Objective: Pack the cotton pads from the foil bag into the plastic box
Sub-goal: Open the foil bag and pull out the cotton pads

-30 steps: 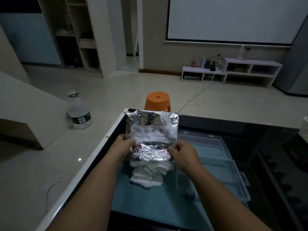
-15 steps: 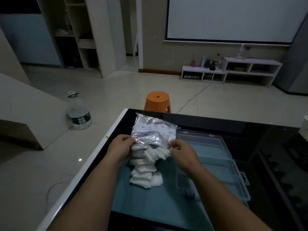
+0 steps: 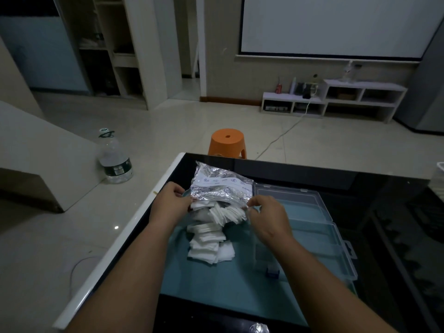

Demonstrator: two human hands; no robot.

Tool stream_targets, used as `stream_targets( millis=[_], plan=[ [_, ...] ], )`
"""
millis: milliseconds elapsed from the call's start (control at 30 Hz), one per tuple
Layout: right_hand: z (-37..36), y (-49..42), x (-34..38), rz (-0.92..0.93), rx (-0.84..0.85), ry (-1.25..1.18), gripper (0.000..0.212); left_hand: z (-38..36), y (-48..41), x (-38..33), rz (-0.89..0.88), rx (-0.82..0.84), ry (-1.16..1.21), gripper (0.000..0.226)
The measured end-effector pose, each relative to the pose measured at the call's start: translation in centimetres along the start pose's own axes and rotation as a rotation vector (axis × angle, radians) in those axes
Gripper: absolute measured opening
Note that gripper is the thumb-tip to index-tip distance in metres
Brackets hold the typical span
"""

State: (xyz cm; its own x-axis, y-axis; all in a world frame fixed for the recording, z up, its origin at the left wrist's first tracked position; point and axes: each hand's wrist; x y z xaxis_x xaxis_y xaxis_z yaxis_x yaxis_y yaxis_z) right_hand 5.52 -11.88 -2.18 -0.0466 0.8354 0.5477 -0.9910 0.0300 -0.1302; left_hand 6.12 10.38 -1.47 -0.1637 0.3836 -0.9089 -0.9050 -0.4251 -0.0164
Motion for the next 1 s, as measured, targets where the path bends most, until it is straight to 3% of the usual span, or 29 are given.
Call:
stream_targets(
  millis=[167, 367, 500, 800, 1000],
  plan=[
    [0.8, 2.3, 0.3, 0.125, -0.064, -0.005, 0.015, 1.3, 2.1, -1.0, -0.168, -0.053, -0.247, 0.01],
    [0.8, 3.6, 0.8, 0.27, 0.057, 0.11, 0.02, 0.6, 4.3, -1.7, -0.377, 0.309, -0.501, 0.009],
    [0.6, 4.1, 0.9, 0.297, 0.197, 0.281, 0.025, -0.3, 4.1, -0.2, -0.484, 0.382, -0.745, 0.033],
    [-1.2, 4.1, 0.9, 0.417, 0.381, 0.533, 0.043, -0.7, 3.7, 0.7, -0.549, 0.415, -0.885, 0.056],
    [-1.6, 4.5, 1.1, 0.482, 0.345, 0.638, 0.043, -1.1, 3.7, 0.8, -0.497, 0.443, -0.9, 0.048]
  ],
)
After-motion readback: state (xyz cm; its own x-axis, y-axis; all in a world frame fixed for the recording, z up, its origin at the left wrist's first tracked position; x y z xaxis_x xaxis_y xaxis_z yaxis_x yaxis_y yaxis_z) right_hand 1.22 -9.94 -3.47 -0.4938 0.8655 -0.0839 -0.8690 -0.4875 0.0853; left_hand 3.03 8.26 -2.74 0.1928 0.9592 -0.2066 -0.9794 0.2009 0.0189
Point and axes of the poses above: each hand's wrist, its own y-axis away from the middle knuckle, its own z-axis out of the back of the hand, x = y × z, and after that the axes turned 8 degrees about y, right-handed
